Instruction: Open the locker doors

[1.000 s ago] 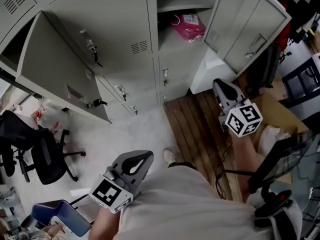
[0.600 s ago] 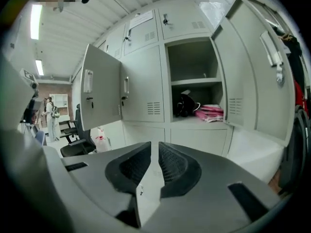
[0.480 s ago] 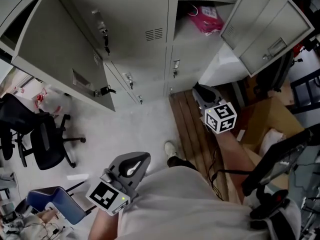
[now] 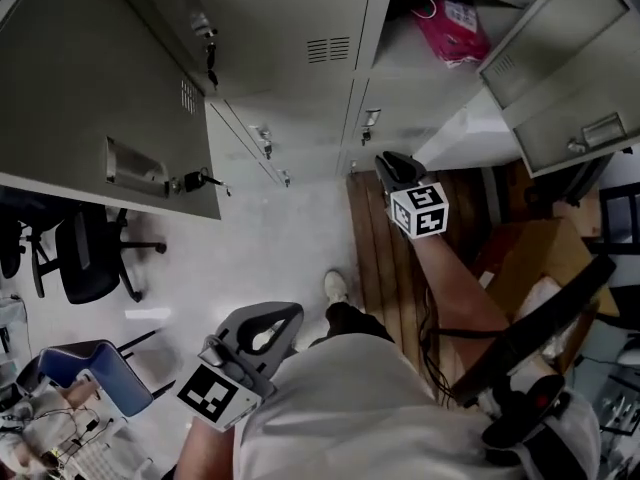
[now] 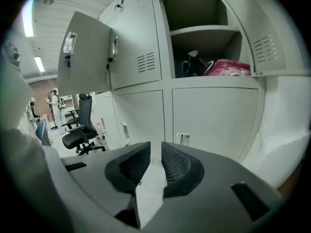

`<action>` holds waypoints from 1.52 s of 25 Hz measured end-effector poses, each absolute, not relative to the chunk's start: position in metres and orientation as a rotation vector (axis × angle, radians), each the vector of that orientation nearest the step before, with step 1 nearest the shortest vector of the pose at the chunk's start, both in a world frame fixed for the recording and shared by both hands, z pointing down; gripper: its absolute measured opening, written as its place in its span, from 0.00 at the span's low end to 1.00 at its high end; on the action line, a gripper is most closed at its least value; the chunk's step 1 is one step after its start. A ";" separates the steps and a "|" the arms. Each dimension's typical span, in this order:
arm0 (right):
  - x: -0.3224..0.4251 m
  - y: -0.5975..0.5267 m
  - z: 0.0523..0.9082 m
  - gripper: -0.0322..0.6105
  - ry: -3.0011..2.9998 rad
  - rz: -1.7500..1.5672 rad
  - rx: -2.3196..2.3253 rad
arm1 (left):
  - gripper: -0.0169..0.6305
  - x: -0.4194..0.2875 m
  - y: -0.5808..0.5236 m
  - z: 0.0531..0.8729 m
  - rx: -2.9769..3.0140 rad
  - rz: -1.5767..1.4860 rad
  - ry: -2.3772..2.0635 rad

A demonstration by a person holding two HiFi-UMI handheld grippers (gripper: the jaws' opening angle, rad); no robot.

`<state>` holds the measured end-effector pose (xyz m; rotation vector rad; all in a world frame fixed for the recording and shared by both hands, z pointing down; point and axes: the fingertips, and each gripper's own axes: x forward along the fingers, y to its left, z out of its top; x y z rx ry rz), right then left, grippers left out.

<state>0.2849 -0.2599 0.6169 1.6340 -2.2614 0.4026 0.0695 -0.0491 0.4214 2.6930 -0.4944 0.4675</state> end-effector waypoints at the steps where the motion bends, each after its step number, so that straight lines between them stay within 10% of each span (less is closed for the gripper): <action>1: 0.286 -0.267 0.623 0.10 -2.256 0.405 1.628 | 0.04 0.075 -0.052 0.424 2.688 0.463 -0.491; 38: 0.306 -0.394 0.720 0.21 -2.171 0.499 1.660 | 0.04 0.104 -0.089 0.458 2.595 0.528 -0.517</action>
